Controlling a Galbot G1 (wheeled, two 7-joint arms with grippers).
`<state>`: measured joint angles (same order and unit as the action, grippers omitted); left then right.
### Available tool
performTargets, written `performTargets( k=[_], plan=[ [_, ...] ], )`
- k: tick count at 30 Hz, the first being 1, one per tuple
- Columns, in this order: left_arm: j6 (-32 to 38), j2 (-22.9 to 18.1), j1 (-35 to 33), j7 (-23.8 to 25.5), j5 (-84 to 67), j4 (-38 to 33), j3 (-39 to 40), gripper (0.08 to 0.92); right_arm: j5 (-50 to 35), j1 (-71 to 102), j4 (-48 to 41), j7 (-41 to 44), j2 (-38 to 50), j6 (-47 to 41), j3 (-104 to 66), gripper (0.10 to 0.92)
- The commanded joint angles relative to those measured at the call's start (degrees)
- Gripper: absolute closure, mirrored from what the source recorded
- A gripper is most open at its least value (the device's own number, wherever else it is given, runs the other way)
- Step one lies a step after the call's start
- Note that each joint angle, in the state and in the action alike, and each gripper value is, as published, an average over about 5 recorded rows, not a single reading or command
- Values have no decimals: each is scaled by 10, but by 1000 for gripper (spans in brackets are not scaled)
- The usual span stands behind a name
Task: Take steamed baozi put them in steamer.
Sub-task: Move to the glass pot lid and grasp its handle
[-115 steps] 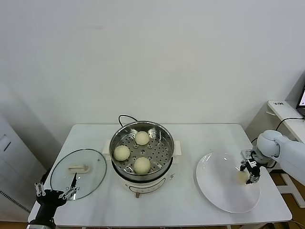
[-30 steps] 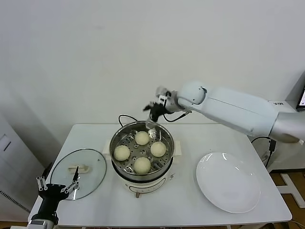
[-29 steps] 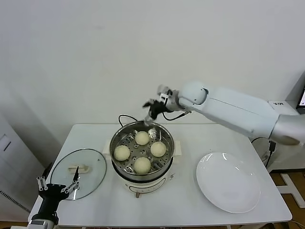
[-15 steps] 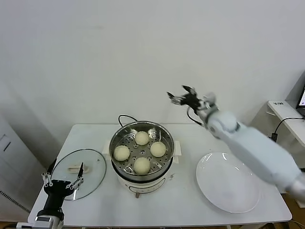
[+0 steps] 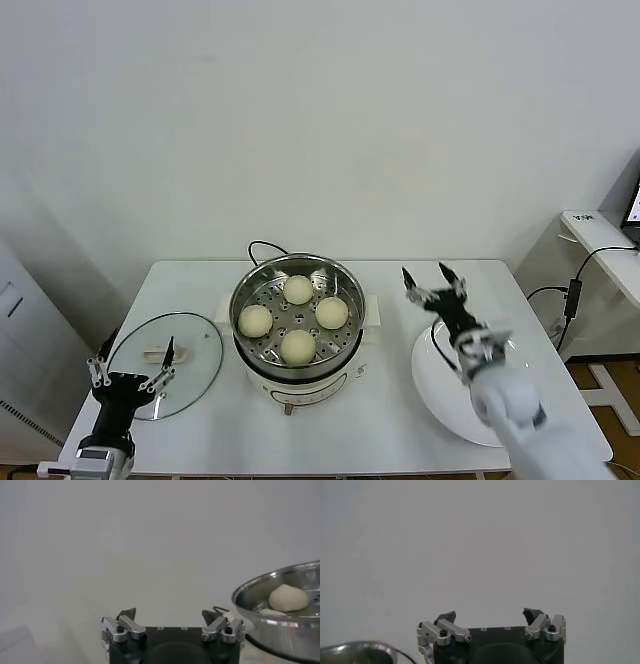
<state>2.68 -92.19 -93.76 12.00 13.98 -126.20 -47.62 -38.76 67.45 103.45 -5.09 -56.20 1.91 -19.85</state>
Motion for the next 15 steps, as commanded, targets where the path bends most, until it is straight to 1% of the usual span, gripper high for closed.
performTargets(
  k=[1,5,8,10,12,15],
  plan=[
    [79,-6,-6,-3,90,50,1,177,112,287,121,22,-158,-5,-187,203],
    [184,24,-8,-24,232,105,-9,177,126,297,123,24,-172,-7,-184,203],
    [250,55,-6,-63,362,157,-33,177,127,295,122,25,-170,-10,-184,203],
    [270,75,0,-97,429,194,-46,177,127,293,120,27,-169,-12,-184,203],
    [275,91,13,-133,489,224,-53,177,127,292,119,29,-170,-12,-182,203],
    [284,105,46,-172,574,258,-67,177,128,291,120,30,-173,-13,-176,203]
  ],
)
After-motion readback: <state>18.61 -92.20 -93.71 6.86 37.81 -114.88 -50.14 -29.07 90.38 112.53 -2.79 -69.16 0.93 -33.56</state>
